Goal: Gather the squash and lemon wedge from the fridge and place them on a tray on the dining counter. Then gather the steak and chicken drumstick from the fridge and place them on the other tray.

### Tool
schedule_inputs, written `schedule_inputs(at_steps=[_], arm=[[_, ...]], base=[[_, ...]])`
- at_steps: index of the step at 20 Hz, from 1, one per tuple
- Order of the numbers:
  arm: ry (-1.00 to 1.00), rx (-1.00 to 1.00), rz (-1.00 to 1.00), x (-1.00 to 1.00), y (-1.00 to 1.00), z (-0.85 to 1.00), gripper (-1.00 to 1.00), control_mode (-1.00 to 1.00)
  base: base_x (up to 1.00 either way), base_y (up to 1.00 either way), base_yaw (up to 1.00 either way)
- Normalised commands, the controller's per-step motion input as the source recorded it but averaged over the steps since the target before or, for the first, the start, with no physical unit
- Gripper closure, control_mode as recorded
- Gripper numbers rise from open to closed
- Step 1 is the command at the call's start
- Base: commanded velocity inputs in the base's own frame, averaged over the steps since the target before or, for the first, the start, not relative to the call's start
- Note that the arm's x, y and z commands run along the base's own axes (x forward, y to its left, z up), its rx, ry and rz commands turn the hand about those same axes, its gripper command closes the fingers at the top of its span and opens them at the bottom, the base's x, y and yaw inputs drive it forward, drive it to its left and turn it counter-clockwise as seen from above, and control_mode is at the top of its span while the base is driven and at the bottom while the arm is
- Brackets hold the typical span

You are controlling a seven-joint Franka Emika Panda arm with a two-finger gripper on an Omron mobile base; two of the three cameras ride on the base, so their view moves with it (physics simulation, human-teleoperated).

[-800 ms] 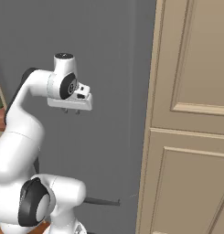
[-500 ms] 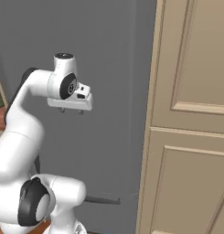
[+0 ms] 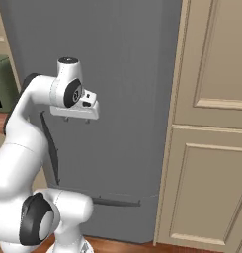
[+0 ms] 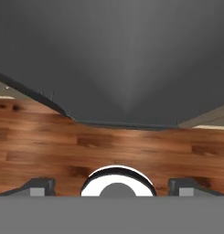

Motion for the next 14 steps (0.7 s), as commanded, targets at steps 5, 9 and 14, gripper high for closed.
schedule_inputs(at_steps=[5,9,14], arm=[[0.0,0.0,0.0,0.0,0.0,0.0,-1.0,1.0],[0.0,0.0,0.0,0.0,0.0,0.0,-1.0,1.0],[0.0,0.0,0.0,0.0,0.0,0.0,-1.0,1.0]], base=[[-0.15,0.56,-0.29],[-0.07,0.67,-0.28],[-0.08,0.73,-0.28]])
